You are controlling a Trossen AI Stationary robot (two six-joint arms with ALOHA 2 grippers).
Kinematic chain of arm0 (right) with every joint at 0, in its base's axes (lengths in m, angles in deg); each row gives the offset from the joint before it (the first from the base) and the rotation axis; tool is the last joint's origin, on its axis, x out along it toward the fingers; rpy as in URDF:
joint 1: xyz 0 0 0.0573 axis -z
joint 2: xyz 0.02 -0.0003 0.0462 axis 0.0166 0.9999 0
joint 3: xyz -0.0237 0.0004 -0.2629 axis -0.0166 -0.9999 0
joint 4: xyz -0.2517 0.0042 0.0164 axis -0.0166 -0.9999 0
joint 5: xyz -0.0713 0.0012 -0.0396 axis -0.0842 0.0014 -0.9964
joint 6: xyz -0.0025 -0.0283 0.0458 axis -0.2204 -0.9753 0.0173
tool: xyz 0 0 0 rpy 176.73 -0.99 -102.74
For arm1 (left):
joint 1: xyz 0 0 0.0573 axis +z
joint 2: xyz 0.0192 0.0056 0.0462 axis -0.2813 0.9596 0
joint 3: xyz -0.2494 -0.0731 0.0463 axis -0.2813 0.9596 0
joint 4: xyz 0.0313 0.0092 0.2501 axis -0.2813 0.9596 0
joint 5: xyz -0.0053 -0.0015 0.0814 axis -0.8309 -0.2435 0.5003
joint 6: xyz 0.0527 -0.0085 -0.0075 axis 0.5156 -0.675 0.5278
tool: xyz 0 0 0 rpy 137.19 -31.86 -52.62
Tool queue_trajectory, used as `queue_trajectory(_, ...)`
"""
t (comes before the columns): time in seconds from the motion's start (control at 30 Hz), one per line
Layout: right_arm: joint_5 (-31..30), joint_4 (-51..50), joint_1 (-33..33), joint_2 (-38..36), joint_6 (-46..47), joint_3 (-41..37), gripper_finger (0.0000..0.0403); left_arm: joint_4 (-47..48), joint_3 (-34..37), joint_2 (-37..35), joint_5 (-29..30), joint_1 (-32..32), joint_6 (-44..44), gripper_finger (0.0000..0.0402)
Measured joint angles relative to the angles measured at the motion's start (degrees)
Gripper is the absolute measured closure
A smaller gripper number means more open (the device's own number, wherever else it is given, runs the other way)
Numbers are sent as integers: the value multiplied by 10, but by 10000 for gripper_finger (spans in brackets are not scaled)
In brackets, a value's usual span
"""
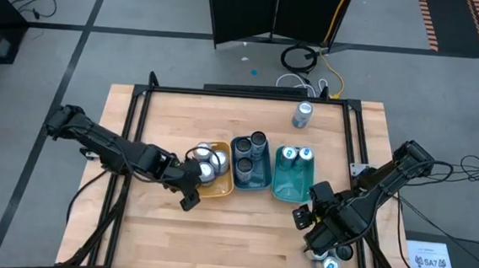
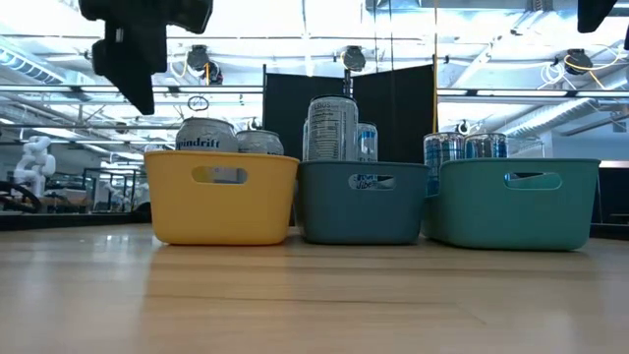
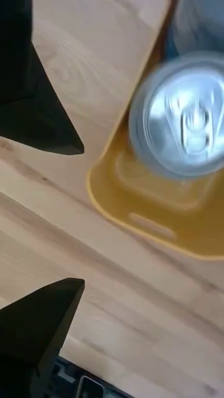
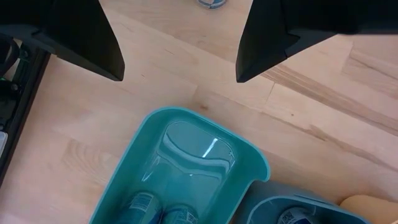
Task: Sort soda cans
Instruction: Adjust the yellow bin
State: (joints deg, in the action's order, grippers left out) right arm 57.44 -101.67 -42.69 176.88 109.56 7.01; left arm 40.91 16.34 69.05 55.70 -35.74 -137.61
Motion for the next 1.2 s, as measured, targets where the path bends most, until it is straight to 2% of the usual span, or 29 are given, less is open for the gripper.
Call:
queue_trajectory(0.2,0,13,0,0,8,0,103,-13,-46,65,0,-21,56,52)
queue_trajectory(0.43,0,40,0,0,8,0,103,-14,-119,159,11,-20,158,52)
queue_trajectory(0.63,-2,52,0,0,12,0,103,-14,-149,218,30,-20,205,52)
queue_trajectory(0.77,-2,52,0,0,13,0,103,-12,-150,232,63,-16,207,52)
queue_trajectory(0.97,-2,51,0,0,10,0,103,-12,-150,247,67,-1,207,53)
queue_trajectory(1.2,-2,50,0,0,6,0,103,-13,-150,255,67,-1,208,101)
